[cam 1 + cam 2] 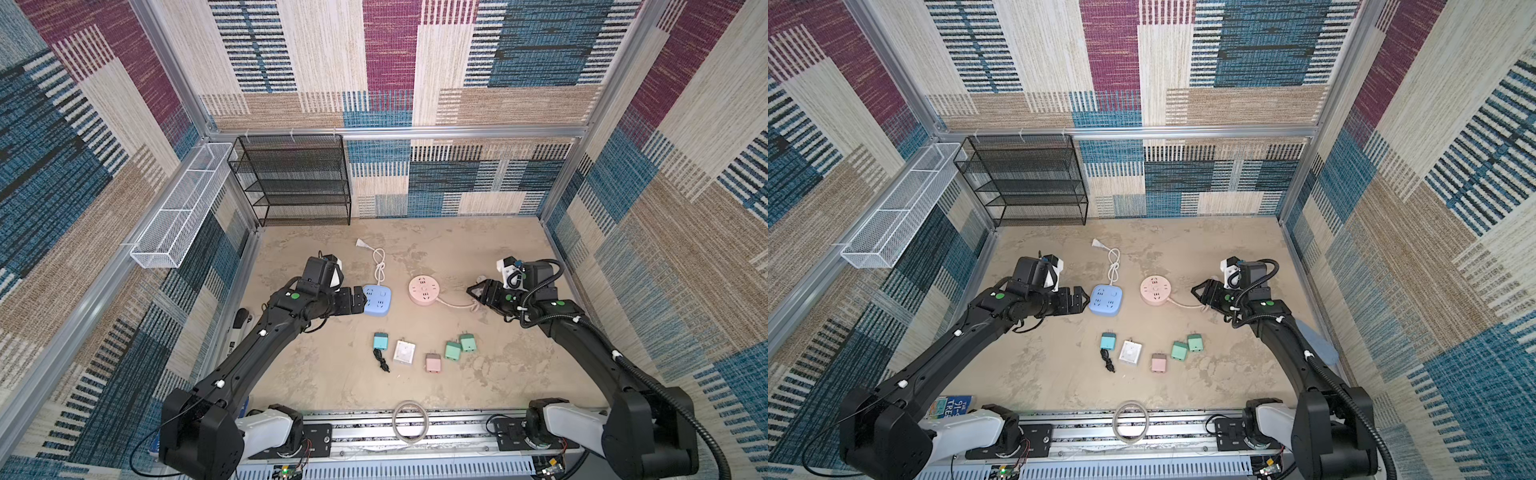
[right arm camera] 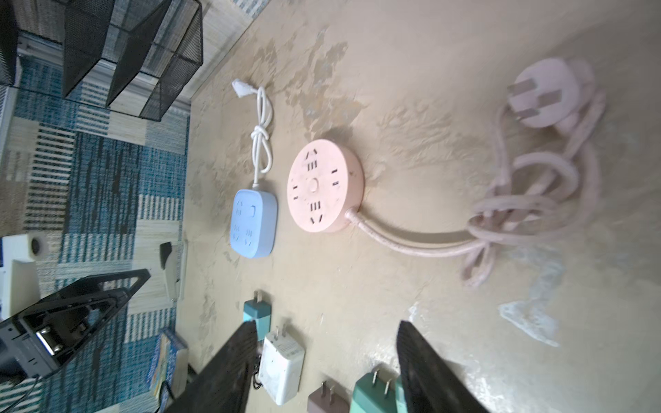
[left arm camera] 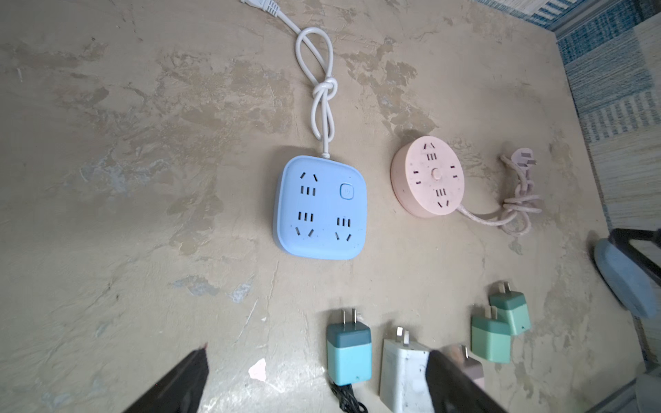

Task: Insert plugs into power strip
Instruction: Pick up the plug from the center of the table.

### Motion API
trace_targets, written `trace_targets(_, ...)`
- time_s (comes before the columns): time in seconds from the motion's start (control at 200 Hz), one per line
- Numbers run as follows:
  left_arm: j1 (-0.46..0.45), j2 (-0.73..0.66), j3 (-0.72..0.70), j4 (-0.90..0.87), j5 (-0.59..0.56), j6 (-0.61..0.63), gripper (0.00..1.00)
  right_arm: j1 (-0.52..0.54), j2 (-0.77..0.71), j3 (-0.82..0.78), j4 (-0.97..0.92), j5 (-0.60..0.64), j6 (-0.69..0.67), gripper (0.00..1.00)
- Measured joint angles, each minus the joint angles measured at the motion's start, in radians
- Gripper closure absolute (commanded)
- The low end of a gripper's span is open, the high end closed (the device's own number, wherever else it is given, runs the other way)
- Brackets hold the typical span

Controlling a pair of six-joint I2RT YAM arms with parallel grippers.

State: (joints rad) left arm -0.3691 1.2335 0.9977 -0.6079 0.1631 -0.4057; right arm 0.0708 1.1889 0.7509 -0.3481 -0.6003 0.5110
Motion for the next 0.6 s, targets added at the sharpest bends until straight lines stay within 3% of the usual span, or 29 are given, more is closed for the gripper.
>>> trace_targets(0.195, -0.004, 0.026, 0.02, -0.035, 0.032, -0.013, 0.0, 0.005, 0.029, -0.002, -0.039, -0.01, -0.016, 0.48)
trace_targets(0.441, -0.013, 0.044, 0.022, -0.055, 0.065, -0.013, 0.01, 0.099, 0.023, -0.026, -0.08, 0.151, -0.019, 0.65)
trace_targets(0.601, -0.013, 0.05, 0.027, -0.061, 0.09, -0.009, 0.01, 0.155, 0.03, -0.018, -0.135, 0.261, -0.012, 0.63)
